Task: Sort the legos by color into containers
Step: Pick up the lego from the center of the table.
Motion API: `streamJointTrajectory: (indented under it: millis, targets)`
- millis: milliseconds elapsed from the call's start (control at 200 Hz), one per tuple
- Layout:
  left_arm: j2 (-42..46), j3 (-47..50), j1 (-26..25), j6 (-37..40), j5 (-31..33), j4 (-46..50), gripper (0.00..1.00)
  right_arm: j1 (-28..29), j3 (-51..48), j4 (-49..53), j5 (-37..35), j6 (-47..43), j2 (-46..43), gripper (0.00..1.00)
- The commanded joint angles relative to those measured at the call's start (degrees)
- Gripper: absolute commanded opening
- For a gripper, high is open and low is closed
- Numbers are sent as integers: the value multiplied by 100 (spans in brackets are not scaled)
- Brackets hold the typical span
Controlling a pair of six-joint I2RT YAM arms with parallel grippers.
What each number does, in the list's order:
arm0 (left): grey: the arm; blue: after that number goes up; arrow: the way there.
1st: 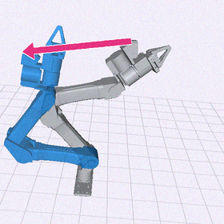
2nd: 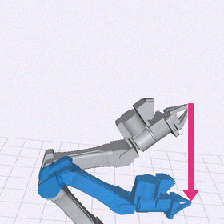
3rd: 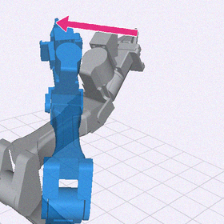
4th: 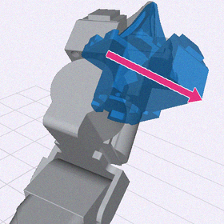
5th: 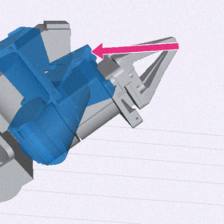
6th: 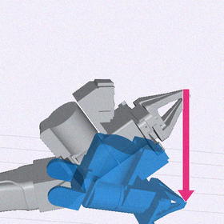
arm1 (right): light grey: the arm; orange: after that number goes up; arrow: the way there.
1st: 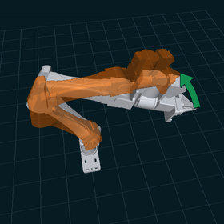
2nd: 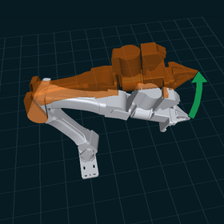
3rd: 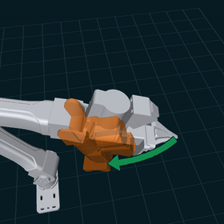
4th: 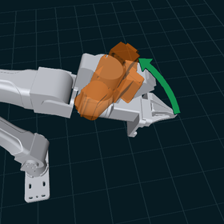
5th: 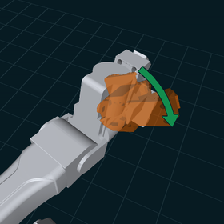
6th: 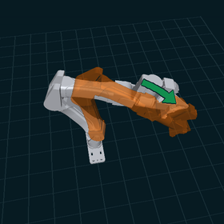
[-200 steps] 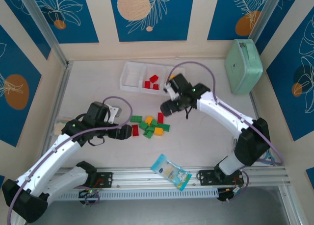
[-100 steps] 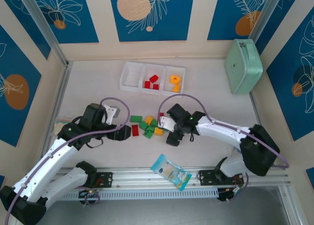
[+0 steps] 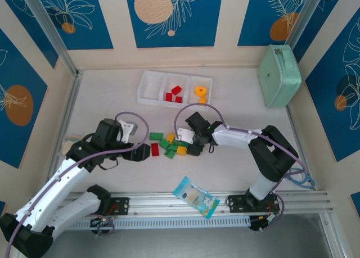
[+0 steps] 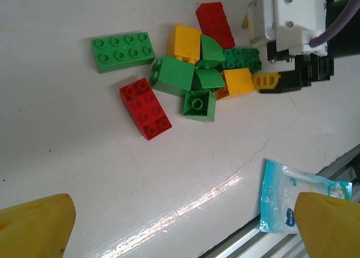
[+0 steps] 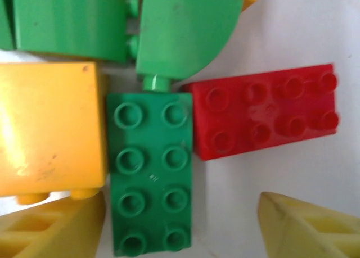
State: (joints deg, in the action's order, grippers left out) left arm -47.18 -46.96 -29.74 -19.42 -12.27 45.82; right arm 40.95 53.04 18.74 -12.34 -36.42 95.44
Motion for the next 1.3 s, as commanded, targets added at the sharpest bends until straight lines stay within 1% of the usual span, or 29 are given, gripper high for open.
streamJointTrajectory:
  millis: [0, 70, 200, 315, 420, 540, 685, 800, 950, 1076, 1221, 1296]
  targets:
    - [60, 55, 38, 61, -126, -52, 99, -60, 263, 40, 311, -169, 186, 62]
    - [60, 55, 38, 61, -118, -47, 99, -86, 355, 127, 291, -214, 315, 55]
    - [51, 55, 38, 70, -118, -47, 99, -92, 392, 217, 403, -296, 459, 54]
    - [26, 55, 42, 65, -100, -47, 99, -48, 357, 261, 521, -356, 527, 56]
    - [28, 55, 45, 64, -91, -48, 99, -26, 359, 336, 617, -374, 570, 55]
    - [23, 55, 38, 69, -82, -47, 99, 9, 369, 455, 564, -441, 648, 56]
    - [16, 55, 39, 70, -73, -40, 99, 2, 418, 647, 522, -468, 824, 61]
    - [11, 51, 41, 66, -57, -39, 99, -67, 453, 716, 558, -395, 923, 61]
    - [23, 55, 39, 61, -47, -30, 99, -271, 450, 789, 670, -327, 933, 57]
    - [20, 55, 45, 63, -41, -30, 99, -494, 376, 789, 811, -310, 762, 54]
    - [30, 55, 39, 63, -21, -28, 99, -547, 360, 830, 798, -386, 646, 49]
    - [32, 55, 44, 66, -12, -21, 99, -536, 383, 868, 753, -415, 673, 48]
